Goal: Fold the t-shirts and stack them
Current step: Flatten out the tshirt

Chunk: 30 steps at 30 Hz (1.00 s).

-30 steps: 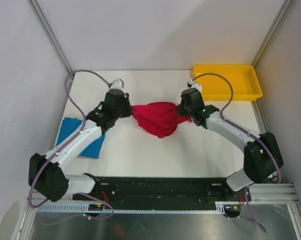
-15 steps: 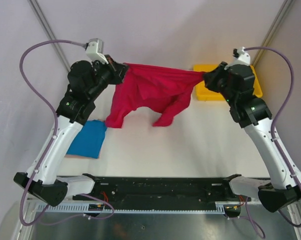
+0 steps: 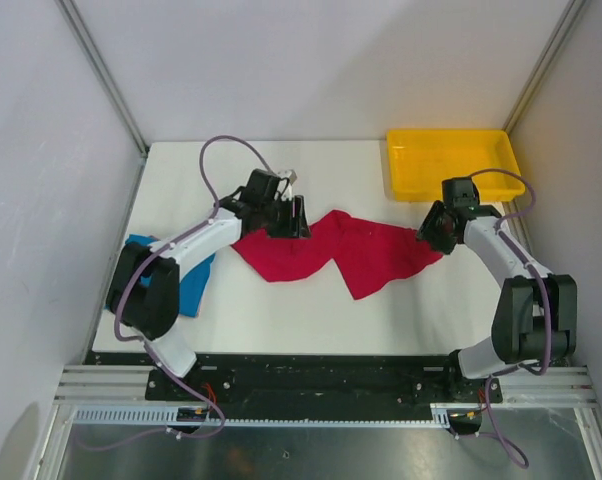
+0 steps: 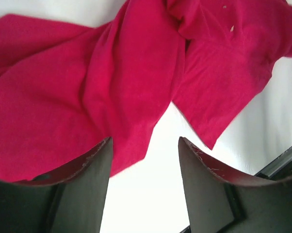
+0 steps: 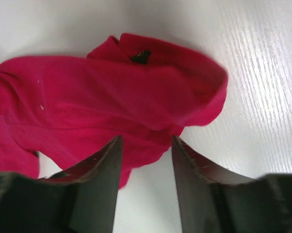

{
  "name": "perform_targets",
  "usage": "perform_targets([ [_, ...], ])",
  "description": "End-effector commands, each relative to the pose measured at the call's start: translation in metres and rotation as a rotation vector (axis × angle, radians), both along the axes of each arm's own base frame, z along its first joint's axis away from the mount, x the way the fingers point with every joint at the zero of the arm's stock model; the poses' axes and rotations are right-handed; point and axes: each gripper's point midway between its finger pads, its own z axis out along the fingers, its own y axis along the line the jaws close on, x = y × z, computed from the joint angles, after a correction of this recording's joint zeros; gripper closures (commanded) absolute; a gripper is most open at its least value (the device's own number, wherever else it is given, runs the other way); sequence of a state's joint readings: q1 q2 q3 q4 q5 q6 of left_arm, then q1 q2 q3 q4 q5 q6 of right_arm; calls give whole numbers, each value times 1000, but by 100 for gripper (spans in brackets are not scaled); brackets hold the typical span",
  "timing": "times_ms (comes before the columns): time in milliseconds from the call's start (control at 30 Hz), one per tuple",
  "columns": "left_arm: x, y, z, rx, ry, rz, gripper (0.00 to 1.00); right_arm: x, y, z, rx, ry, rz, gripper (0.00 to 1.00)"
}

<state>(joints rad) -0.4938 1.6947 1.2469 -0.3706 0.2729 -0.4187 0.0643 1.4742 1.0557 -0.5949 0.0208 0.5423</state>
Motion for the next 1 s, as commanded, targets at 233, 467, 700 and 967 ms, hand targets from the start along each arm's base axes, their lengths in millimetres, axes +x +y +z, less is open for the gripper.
perform_targets([
  [233, -47, 28, 3, 36, -59, 107, 56, -11, 64, 38, 27, -149, 155, 53],
  [467, -78, 66, -24, 101, -43, 267, 58, -56, 134, 15, 39, -131, 349, 57],
  [700, -92, 83, -42, 112, -1, 359, 49, -81, 166, -19, -11, -70, 438, 61],
  [967, -95, 91, -56, 122, 28, 416, 46, -94, 188, -52, -55, -13, 505, 61],
])
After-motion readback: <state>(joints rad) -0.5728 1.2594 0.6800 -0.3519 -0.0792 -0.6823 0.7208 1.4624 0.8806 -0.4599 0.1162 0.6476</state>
